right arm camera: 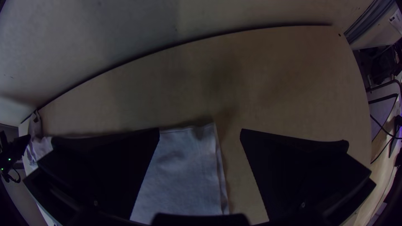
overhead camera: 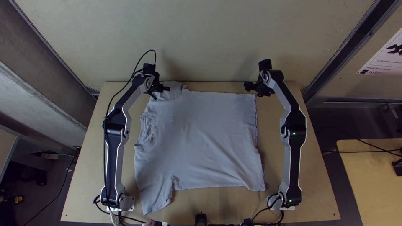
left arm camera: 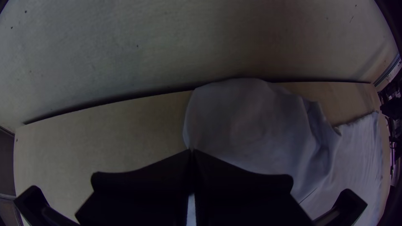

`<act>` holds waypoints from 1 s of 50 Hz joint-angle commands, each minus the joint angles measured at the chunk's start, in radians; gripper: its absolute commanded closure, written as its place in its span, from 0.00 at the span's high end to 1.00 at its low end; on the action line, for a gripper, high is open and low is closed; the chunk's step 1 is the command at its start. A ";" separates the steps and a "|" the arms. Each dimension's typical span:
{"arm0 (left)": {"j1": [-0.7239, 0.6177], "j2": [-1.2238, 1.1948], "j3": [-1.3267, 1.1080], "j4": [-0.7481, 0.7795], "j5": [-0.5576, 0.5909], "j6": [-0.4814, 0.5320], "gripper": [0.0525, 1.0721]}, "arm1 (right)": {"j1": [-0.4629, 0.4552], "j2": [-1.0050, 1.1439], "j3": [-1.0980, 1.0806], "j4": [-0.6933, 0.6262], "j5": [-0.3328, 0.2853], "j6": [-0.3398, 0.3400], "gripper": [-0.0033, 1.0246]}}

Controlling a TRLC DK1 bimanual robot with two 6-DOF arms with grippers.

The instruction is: Fold the t-shirt

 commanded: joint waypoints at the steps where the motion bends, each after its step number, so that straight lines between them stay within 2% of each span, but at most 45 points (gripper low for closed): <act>1: 0.003 -0.053 -0.007 -0.018 -0.001 -0.023 0.03 | -0.003 0.047 0.025 -0.012 -0.008 0.027 0.84; 5: 0.003 -0.054 -0.007 -0.023 -0.001 -0.028 0.03 | -0.003 0.064 0.024 -0.012 -0.008 0.027 0.84; 7: 0.003 -0.054 -0.007 -0.024 -0.001 -0.029 0.03 | -0.005 0.071 0.022 -0.014 -0.010 0.027 0.79; 13: 0.003 -0.054 -0.013 -0.037 -0.001 -0.042 0.03 | -0.005 0.087 0.027 -0.012 -0.010 0.025 0.30; 15: 0.003 -0.056 -0.018 -0.037 -0.001 -0.043 0.03 | -0.005 0.091 0.031 -0.012 -0.008 0.017 0.21; 26: 0.001 -0.067 -0.030 -0.044 -0.001 -0.051 0.03 | 0.001 0.096 0.034 -0.012 -0.004 -0.055 0.21; 27: 0.001 -0.068 -0.030 -0.043 -0.001 -0.051 0.03 | 0.003 0.094 0.034 -0.012 0.005 -0.062 0.15; 28: 0.001 -0.070 -0.030 -0.043 -0.001 -0.054 0.03 | 0.003 0.094 0.034 -0.006 0.016 -0.076 0.05; 29: 0.001 -0.073 -0.030 -0.044 -0.001 -0.057 0.03 | 0.003 0.093 0.036 -0.004 0.021 -0.090 0.02; 35: 0.001 -0.097 -0.041 -0.041 -0.001 -0.062 0.03 | 0.000 0.076 0.041 0.005 0.059 -0.090 0.03; 43: 0.018 -0.134 -0.045 -0.029 0.004 -0.088 0.03 | 0.000 0.016 0.044 0.065 0.061 -0.098 0.03; 50: 0.038 -0.157 -0.044 0.016 0.021 -0.108 0.02 | 0.001 -0.004 0.062 0.137 0.065 -0.130 0.03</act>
